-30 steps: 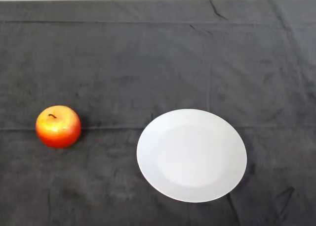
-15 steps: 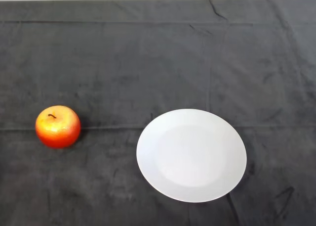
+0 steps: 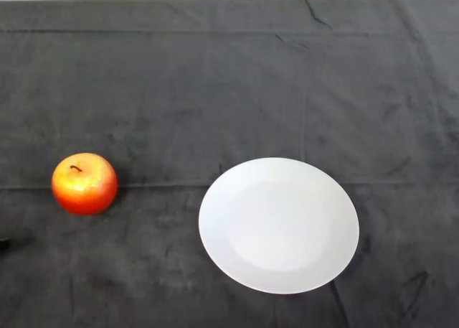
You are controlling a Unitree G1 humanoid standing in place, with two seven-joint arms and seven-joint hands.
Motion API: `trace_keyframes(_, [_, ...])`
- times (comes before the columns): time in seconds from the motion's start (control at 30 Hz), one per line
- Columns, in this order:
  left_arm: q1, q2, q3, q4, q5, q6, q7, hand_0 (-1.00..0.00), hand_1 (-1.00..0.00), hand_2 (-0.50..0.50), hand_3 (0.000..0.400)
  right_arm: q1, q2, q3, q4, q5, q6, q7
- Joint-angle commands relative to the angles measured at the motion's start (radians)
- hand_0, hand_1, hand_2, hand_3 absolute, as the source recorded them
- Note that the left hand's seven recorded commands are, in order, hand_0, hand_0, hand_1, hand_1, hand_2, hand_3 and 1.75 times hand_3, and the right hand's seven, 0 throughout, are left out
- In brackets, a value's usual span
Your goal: Move the apple to the plate
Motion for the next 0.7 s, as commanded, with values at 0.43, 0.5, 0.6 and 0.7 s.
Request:
trace_keyframes(0.43, [-0.043,-0.073,-0.093,-0.088,0.111,-0.001,0.015,0.0,0.0,0.0,0.0,-0.01,-0.019,-0.015,-0.006,0.0169,-0.005,0.0023])
trace_keyframes(0.5, [-0.044,-0.08,-0.103,-0.094,0.123,0.002,0.016,0.0,0.0,0.0,0.0,-0.009,-0.019,-0.015,-0.006,0.0169,-0.005,0.0022])
trace_keyframes(0.6, [-0.046,-0.087,-0.118,-0.101,0.137,0.006,0.016,0.0,0.0,0.0,0.0,-0.009,-0.019,-0.015,-0.007,0.017,-0.005,0.0019])
trace_keyframes(0.7, [-0.051,-0.094,-0.131,-0.102,0.151,0.008,0.016,0.0,0.0,0.0,0.0,-0.009,-0.018,-0.015,-0.007,0.017,-0.005,0.0017])
